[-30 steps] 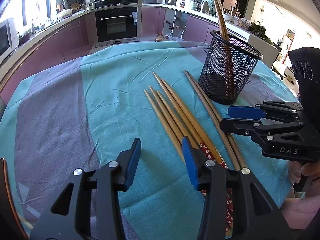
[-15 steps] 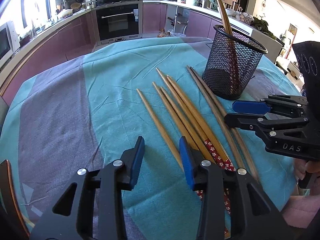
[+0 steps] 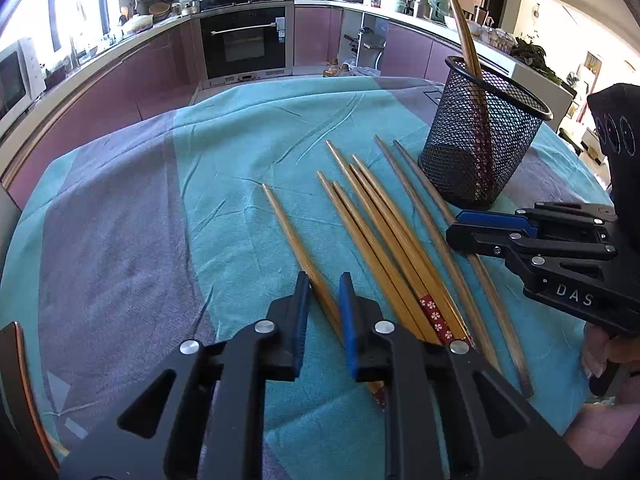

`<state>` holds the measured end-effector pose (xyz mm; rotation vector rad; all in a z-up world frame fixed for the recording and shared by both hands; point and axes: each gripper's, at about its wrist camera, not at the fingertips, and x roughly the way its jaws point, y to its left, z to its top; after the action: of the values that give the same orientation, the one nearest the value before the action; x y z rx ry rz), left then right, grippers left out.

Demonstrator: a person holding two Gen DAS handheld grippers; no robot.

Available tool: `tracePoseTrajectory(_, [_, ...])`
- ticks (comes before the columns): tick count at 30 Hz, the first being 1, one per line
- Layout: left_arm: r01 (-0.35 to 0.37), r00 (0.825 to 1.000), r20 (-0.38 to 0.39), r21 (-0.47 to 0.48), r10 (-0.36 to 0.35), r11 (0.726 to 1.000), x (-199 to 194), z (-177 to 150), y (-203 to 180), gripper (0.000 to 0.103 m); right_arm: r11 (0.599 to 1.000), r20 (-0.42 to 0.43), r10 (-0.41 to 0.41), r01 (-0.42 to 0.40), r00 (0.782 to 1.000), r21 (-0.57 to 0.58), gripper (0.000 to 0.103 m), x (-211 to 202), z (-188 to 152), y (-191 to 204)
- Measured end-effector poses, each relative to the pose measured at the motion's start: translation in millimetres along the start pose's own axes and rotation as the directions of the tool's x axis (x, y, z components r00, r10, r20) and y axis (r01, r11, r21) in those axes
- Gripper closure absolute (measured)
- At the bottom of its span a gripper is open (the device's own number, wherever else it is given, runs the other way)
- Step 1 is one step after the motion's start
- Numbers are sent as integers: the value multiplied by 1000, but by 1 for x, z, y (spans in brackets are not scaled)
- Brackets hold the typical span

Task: Organize utensils
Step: 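Close the left tool on a chopstick while the right tool grasps another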

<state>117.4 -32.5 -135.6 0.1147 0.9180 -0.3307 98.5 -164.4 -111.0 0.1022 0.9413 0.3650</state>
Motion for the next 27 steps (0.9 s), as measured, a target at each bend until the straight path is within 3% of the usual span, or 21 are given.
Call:
tracePoseTrajectory(9, [20,1000,19,-51,-19,998,-5,0,3,95,997,24,41,-42,999,62,97,-9,-3,-10])
tracePoseTrajectory(17, [54,998,36,-8,-54,998,-16,0,-7,95,996,16,91,-91,996,-18,97,-17,-2,2])
tracePoseTrajectory(27, [44,999,-12,36,-44,998,-2,-2,-9,93,995,-40,65,-68,997,-68,94,-7,-4,8])
